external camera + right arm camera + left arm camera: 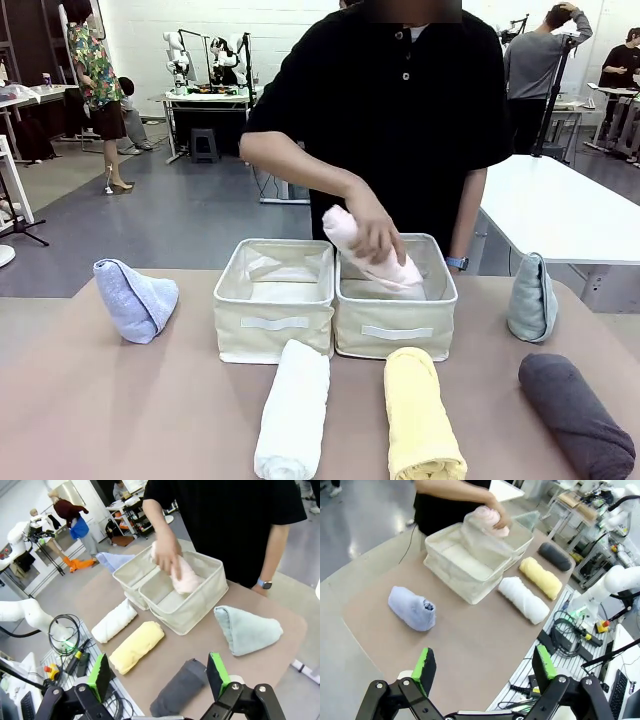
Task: Sort the towels based on their folding style.
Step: Pick up one triangle-folded towel and place it in the left Fabric basket.
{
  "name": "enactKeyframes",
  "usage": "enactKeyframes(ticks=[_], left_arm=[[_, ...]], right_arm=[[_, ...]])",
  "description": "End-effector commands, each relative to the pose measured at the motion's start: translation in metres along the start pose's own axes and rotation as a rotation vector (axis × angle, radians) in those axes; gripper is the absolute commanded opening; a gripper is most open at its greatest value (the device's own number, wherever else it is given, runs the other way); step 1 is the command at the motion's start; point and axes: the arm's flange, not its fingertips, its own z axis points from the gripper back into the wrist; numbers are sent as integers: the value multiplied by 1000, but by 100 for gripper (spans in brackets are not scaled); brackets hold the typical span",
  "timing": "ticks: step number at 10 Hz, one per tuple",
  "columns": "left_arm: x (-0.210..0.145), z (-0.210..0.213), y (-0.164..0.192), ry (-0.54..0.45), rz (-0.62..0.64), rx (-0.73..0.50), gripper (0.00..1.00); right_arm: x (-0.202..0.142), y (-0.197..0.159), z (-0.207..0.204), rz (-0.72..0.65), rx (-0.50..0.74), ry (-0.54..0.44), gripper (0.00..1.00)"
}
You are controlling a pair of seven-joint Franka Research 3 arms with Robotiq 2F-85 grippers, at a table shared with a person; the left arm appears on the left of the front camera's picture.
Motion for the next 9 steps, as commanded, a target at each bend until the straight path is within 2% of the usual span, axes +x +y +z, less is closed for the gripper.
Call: enactKeyframes(ticks=[1, 2, 3, 4, 6, 8, 9], left_arm=[[28, -42, -3, 251, 108, 186, 100], [45, -76, 0, 423, 162, 305, 100], [62, -117, 5, 602, 160, 361, 100], [75, -163, 15, 696, 218, 428, 100], [90, -229, 38, 767, 344, 524, 100], [95, -283, 58, 781, 426, 598, 100], [96, -299, 67, 767, 438, 569, 100]], right_arm=[[1, -2, 2, 7, 15, -17, 100], [1, -2, 2, 7, 15, -17, 100], [1, -2, 2, 7, 15, -17, 100], [1, -2, 2, 7, 15, -17, 100], [1, -2, 2, 7, 15, -17, 100], [1, -2, 2, 7, 15, -17, 100], [1, -2, 2, 7, 15, -17, 100]])
